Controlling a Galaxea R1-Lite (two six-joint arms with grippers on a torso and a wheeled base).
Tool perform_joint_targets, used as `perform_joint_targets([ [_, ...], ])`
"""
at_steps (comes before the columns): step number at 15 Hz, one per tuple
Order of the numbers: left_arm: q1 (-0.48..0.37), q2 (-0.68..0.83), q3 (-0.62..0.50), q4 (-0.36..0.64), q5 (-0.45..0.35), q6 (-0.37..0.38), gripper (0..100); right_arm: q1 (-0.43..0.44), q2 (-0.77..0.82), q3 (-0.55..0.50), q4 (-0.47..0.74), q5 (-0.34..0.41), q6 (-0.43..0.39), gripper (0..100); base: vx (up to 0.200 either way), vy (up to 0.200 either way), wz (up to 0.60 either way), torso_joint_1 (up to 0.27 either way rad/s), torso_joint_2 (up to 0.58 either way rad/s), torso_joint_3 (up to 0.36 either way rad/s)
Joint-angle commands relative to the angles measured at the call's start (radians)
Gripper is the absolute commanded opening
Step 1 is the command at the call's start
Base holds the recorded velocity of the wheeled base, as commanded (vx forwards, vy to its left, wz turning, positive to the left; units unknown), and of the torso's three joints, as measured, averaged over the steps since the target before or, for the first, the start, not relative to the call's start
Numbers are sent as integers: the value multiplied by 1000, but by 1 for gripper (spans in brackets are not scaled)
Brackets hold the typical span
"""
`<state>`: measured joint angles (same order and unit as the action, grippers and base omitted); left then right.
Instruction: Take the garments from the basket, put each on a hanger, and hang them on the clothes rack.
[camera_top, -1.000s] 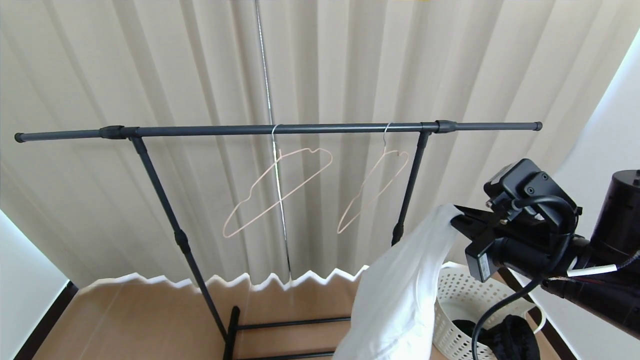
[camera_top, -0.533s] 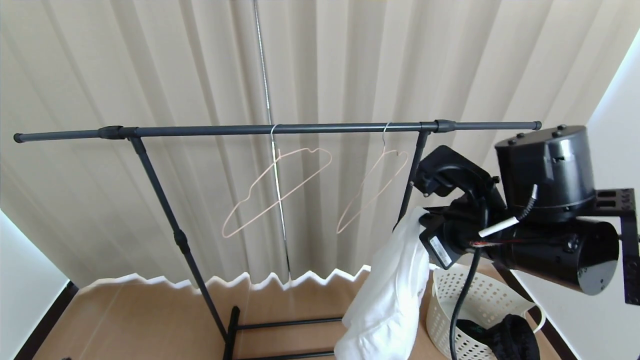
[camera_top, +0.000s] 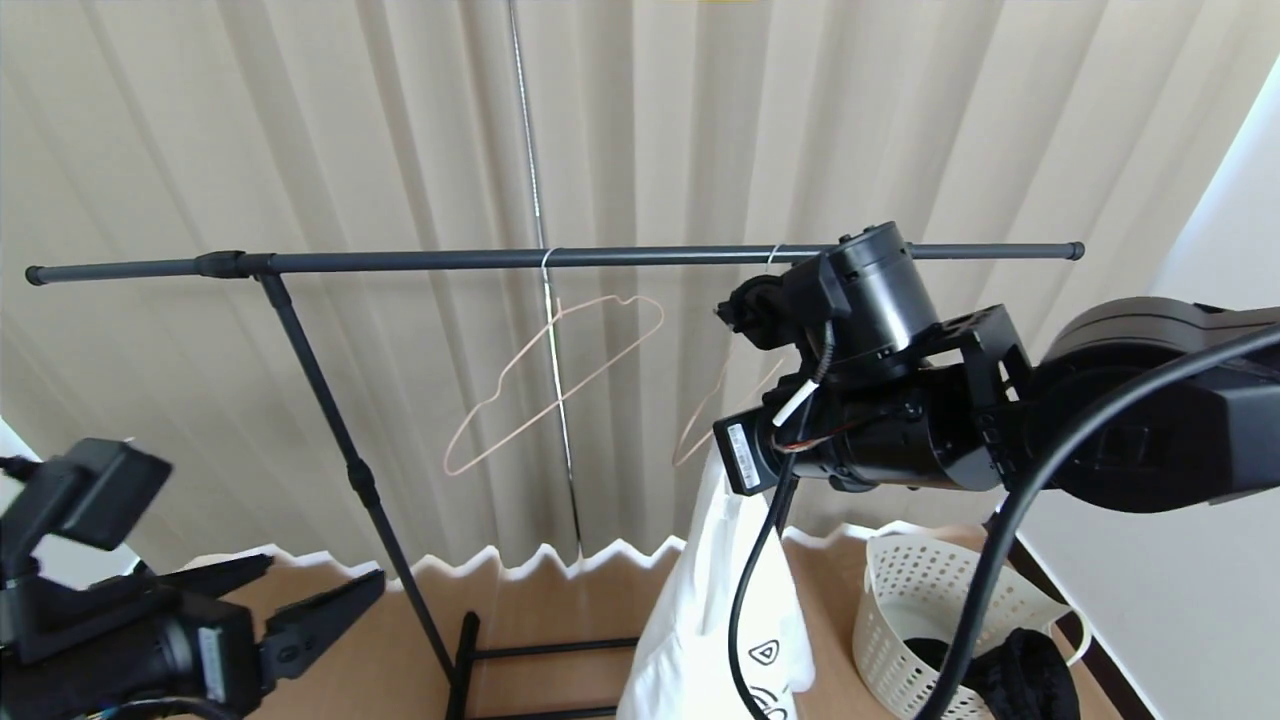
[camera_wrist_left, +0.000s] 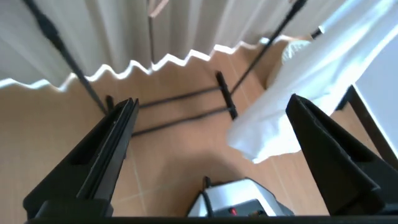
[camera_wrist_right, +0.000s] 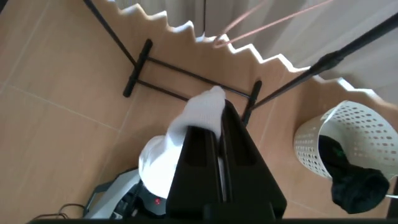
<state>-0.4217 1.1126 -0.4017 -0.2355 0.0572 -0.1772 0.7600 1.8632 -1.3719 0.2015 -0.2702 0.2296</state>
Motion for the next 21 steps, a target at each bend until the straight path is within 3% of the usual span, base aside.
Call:
perform_joint_targets([
  [1,-167,236,-95,-24,21,-41,100,7,59,-58,1,-1,4,0,0,0,0,0,0,0],
  [5,-278,429,-146,-145,84,-39,100,62,105,-147,-2,-1,24,0,0,0,0,0,0,0],
  [10,-345,621,-181,-327,138,-41,100,125,172,-243,9,-4,31,0,0,0,0,0,0,0],
  [14,-341,736,-255,-366,236,-65,100,137,163,-234,9,-14,54,0,0,0,0,0,0,0],
  [16,-338,750,-263,-366,328,-88,100,130,149,-197,3,-67,65,0,0,0,0,0,0,0],
  [21,-322,757,-252,-381,392,-88,100,119,67,-102,-2,-73,97,0,0,0,0,0,0,0],
])
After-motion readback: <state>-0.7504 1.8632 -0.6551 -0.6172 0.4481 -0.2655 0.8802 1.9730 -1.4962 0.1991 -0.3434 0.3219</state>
